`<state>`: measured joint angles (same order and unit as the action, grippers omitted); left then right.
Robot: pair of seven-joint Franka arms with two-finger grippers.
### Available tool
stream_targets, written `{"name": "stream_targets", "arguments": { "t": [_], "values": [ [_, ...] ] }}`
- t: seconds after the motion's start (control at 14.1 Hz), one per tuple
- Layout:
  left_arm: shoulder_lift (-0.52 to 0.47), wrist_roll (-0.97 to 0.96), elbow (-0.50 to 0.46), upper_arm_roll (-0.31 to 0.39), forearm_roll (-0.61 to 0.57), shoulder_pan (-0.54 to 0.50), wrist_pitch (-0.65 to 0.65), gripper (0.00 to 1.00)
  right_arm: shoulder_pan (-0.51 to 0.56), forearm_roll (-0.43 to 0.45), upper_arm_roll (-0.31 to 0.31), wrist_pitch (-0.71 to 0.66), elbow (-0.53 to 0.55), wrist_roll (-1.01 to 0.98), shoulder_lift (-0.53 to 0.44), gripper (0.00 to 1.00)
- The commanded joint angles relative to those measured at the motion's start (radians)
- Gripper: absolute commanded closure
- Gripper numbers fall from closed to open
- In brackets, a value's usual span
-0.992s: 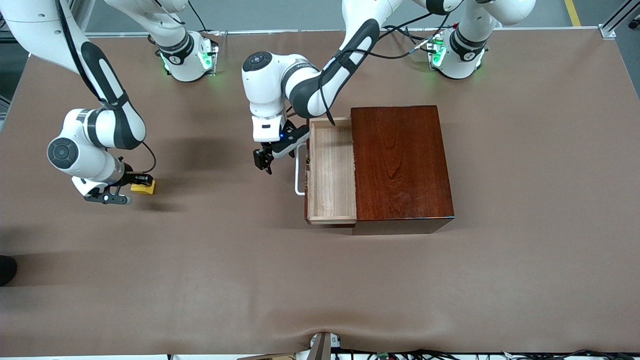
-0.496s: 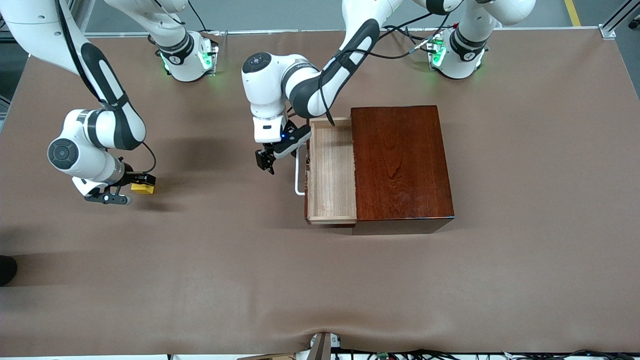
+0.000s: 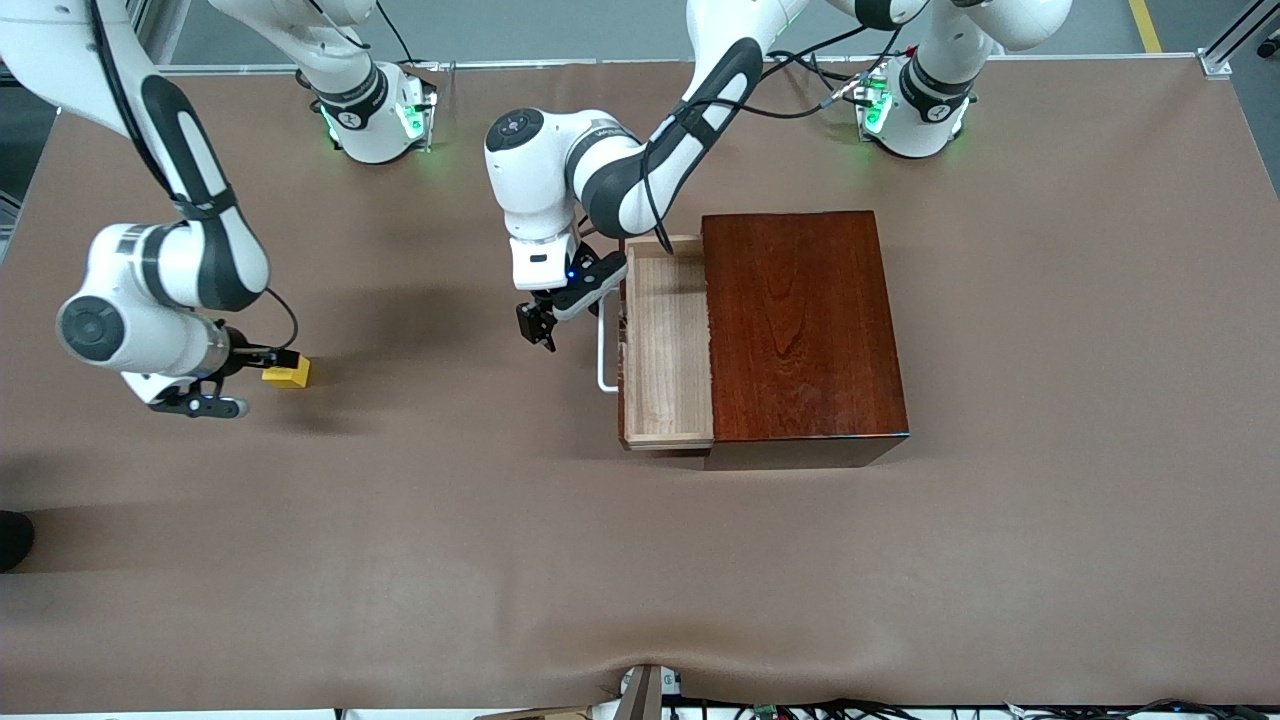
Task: Open drawer, take yellow block, close drawer
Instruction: 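Set the cube down with the right gripper while the left gripper hooks the handle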
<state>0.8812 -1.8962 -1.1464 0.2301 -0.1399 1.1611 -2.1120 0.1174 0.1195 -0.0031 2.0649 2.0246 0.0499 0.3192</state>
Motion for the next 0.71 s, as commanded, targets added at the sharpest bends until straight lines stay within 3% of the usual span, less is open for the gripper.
{"name": "stream_targets", "arguments": {
  "t": [0.0,0.21,0.5,0.64],
  "values": [
    [-0.03,0.02,-0.003,0.008,-0.026,-0.009,0.041,0.0,-0.004,0.011,0.012,-0.109,-0.076,-0.016,-0.018,0.0],
    [-0.041,0.019,-0.004,0.006,-0.024,-0.015,0.072,0.0,-0.018,0.006,0.023,-0.143,-0.112,-0.004,-0.058,0.0],
    [-0.042,0.019,-0.004,0.006,-0.023,-0.023,0.113,0.0,-0.019,-0.072,0.035,-0.36,-0.291,-0.024,-0.058,0.0],
    [-0.051,0.017,-0.004,0.006,-0.02,-0.027,0.144,0.0,-0.012,-0.074,0.089,-0.437,-0.34,-0.06,-0.058,0.0]
  ]
}}
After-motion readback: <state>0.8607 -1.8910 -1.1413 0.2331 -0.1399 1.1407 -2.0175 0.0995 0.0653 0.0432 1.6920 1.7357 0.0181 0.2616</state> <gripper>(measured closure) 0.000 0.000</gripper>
